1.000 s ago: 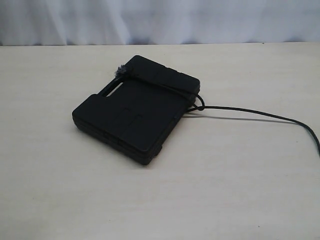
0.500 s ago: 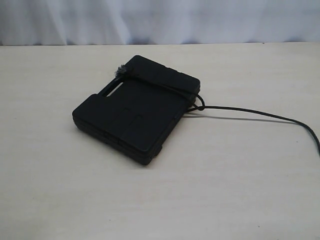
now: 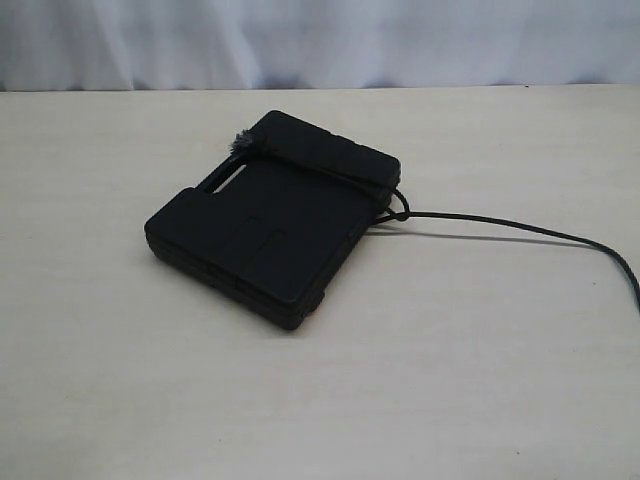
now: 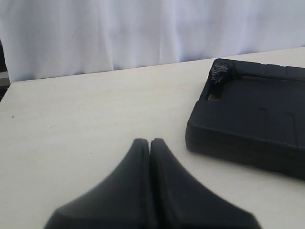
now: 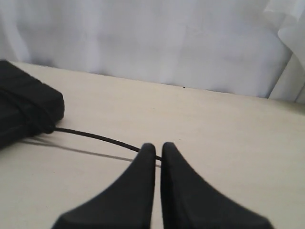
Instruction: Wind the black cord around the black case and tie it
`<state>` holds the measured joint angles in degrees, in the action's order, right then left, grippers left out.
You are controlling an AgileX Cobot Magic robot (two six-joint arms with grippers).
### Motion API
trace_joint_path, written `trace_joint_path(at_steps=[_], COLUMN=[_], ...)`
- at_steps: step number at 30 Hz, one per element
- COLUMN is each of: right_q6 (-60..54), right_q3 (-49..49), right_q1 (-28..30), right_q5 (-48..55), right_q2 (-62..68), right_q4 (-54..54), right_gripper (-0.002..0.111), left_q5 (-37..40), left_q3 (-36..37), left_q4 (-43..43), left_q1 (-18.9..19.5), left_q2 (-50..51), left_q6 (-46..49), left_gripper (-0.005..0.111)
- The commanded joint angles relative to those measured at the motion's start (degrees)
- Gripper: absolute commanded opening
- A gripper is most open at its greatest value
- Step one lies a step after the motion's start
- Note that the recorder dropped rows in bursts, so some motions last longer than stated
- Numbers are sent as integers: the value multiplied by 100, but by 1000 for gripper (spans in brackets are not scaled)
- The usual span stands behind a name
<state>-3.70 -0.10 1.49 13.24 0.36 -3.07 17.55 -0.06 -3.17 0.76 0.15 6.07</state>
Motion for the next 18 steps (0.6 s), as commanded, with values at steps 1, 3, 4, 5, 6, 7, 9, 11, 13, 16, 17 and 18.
trace_joint_path(at_steps=[1,3,4,5,6,7,9,11,13,16,17,18], right_q6=[1071,1083,1083,1083,1083,1083,1071,1071,1037,602,567,552], right_q3=[10,10,10,10,10,10,10,10,10,10,10,10], right_q1=[47,47,47,47,47,47,47,47,47,47,47,47], right_q5=[-151,-128,-101,-101,-101,-101,-77,207,470,470,470,470], right_q2=[-36,-36,-36,-36,-36,-36,-36,-36,-36,-36,-36,-36], right_q4=[-106,-106,-106,-121,-121,-121,-121,-121,-132,-158,-168,-168], right_gripper=[4,4,4,4,4,4,4,4,4,4,4,4], left_q5=[-31,-31,-31,-31,-31,-31,-31,-31,-1,1,1,1], left_q3=[6,6,6,6,6,6,6,6,6,6,6,6], left_q4=[-38,-38,-38,-38,-38,-38,-38,-38,-49,-49,-49,-49], left_q1=[-8,-8,-8,-8,-8,-8,-8,-8,-8,-8,-8,-8], left_q2=[-15,-15,-15,-15,-15,-15,-15,-15,-15,-15,-15,-15], left_q6=[9,9,9,9,9,9,9,9,9,9,9,9], left_gripper=[0,0,0,0,0,0,0,0,0,0,0,0])
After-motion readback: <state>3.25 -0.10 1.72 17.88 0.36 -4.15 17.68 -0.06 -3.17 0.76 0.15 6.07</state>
